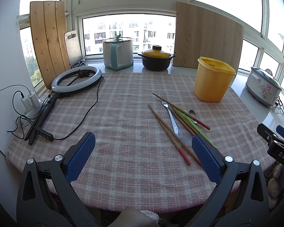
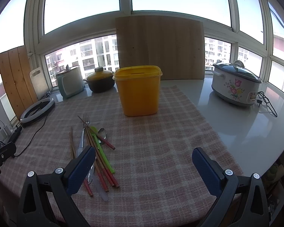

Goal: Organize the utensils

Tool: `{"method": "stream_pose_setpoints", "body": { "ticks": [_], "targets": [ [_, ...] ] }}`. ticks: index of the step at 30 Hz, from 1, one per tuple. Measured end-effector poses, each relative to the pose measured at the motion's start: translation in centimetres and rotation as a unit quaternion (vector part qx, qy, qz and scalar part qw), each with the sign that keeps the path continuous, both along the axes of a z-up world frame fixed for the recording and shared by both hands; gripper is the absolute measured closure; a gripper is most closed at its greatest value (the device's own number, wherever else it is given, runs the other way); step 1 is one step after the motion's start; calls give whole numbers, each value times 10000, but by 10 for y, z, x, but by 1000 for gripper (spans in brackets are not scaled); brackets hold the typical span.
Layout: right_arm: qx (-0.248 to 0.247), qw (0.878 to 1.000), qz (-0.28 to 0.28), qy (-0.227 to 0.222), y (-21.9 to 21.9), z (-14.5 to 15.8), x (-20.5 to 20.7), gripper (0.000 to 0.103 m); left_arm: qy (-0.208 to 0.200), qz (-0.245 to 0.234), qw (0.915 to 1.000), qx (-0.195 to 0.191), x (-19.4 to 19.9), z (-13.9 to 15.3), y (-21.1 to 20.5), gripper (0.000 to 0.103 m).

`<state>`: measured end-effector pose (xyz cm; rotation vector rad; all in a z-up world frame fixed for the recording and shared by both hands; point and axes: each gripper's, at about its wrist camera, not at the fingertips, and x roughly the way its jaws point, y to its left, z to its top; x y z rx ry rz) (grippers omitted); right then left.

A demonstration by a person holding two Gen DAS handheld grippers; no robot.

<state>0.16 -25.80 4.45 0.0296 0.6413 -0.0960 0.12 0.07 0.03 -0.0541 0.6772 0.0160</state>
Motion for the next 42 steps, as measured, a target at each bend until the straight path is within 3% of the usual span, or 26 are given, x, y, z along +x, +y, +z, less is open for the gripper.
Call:
{"method": "stream_pose_setpoints", "body": {
  "ticks": [42],
  "targets": [
    [7,9999,68,117,6,-2,4,0,36,111,9999,-64,0,-10,3,0]
  ]
}}
